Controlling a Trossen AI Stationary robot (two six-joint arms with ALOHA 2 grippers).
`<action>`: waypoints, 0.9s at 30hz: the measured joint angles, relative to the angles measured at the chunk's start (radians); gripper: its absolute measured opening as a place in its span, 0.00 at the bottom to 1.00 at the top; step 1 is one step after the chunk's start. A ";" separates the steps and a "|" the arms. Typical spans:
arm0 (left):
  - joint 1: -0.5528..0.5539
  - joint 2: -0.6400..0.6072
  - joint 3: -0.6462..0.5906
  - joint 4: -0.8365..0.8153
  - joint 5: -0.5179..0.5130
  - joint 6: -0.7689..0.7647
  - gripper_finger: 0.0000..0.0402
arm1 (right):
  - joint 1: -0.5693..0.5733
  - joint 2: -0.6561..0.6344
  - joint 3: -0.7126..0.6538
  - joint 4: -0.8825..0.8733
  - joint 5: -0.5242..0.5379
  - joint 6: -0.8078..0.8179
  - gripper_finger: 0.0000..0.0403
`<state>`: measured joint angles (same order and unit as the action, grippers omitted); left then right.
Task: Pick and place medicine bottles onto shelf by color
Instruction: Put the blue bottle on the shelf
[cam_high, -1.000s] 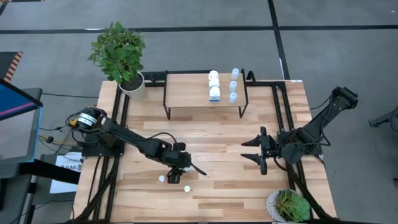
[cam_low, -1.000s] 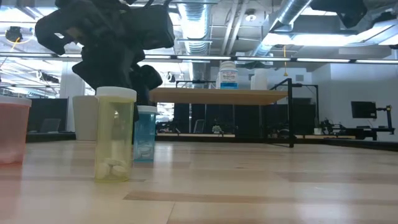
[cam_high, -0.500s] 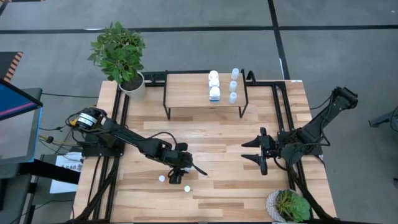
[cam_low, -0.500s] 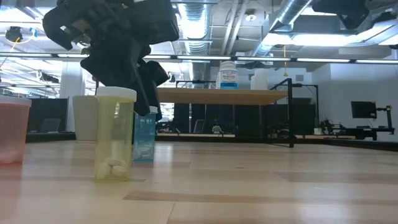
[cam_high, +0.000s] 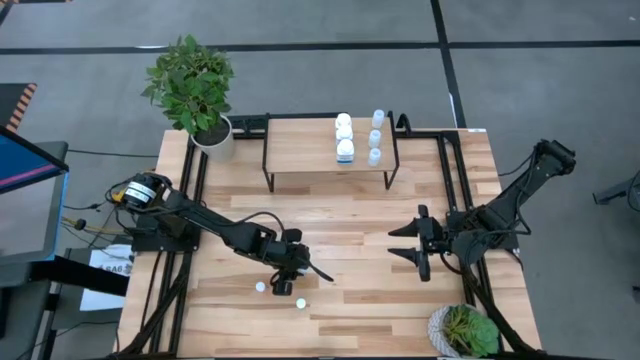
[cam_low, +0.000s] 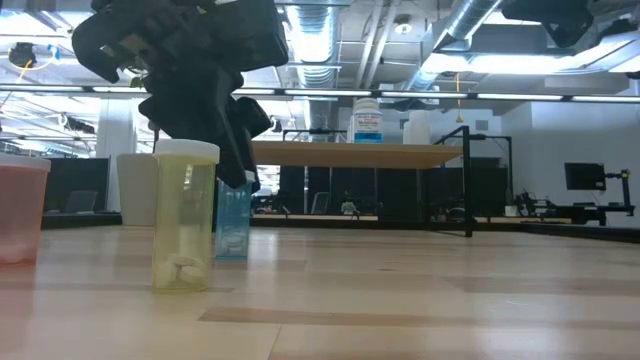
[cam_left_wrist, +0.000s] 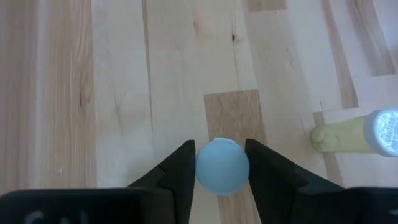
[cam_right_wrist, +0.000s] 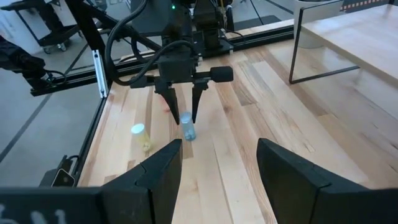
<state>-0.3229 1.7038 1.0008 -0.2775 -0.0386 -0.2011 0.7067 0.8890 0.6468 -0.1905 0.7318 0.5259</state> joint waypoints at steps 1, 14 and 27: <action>0.000 0.000 0.000 0.000 0.000 -0.007 0.27 | 0.000 0.000 0.000 0.000 0.000 0.000 0.56; 0.068 -0.075 0.136 -0.198 -0.002 -0.008 0.24 | 0.000 0.000 0.000 0.000 0.000 0.031 0.56; 0.455 -0.104 0.600 -0.549 -0.107 0.268 0.22 | 0.000 0.000 0.000 0.000 0.000 0.034 0.56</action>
<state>0.1322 1.5997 1.6012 -0.8261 -0.1460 0.0671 0.7067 0.8890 0.6468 -0.1905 0.7319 0.5602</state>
